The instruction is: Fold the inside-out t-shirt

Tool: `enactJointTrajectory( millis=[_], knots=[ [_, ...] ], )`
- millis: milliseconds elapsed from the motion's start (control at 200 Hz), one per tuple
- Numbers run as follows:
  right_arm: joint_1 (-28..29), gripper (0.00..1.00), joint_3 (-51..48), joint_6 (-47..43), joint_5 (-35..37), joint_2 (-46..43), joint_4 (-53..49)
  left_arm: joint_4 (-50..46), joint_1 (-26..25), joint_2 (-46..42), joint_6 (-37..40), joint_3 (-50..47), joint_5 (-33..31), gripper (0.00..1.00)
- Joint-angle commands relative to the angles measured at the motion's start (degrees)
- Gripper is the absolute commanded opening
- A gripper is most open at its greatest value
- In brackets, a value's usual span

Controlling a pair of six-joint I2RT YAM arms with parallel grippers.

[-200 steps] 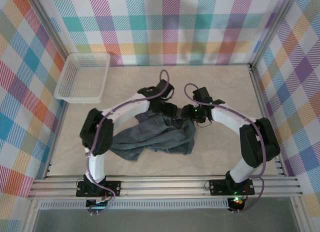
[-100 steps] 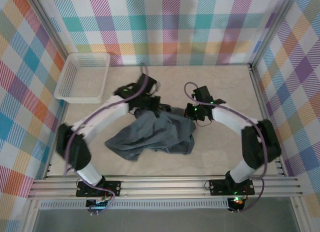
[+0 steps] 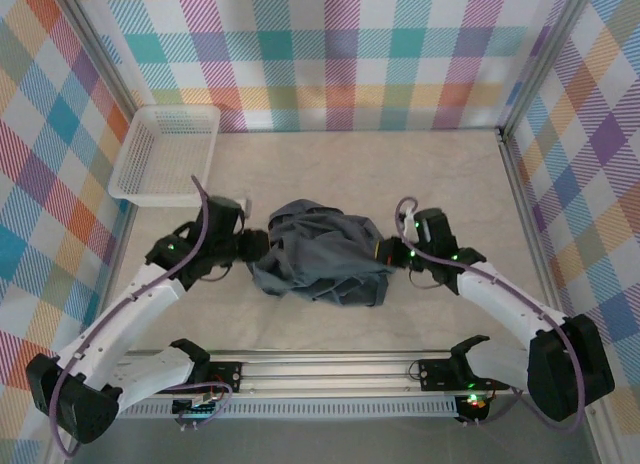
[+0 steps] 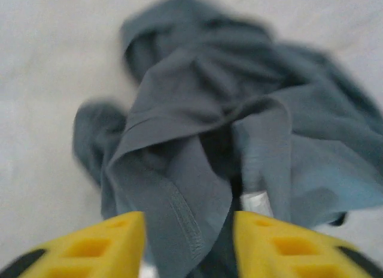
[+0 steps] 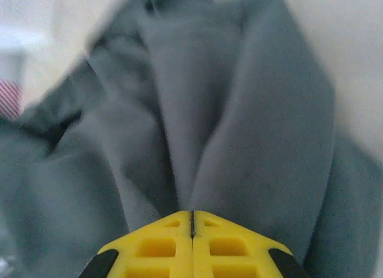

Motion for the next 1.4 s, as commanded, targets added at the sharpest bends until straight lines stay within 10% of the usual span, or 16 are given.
enactJointTrajectory(
  millis=[0,105,615,720,840,1395],
  knots=[
    [0.87,0.17,2.29,-4.50,-7.24,-2.32,-5.60,-0.75,0.41,-4.53,-1.87,-0.10,-1.89,0.55],
    [0.80,0.43,4.42,-5.17,-1.37,-4.18,-6.81,0.98,0.35,0.64,-0.37,3.48,-0.57,0.57],
    [6.11,0.55,31.82,-5.34,5.08,32.23,-9.41,4.33,-3.10,38.74,4.07,19.37,6.44,0.69],
    [6.34,0.48,35.21,-5.04,4.96,37.19,-10.44,6.89,-3.11,36.70,2.94,13.77,10.25,0.51],
    [6.34,0.06,35.50,-4.46,5.75,35.57,-8.99,8.81,-2.44,31.14,1.91,9.05,12.79,0.00],
    [-0.43,0.00,15.49,-5.24,16.77,-1.11,1.36,10.78,0.54,2.26,4.62,-0.02,19.46,0.00]
  ],
)
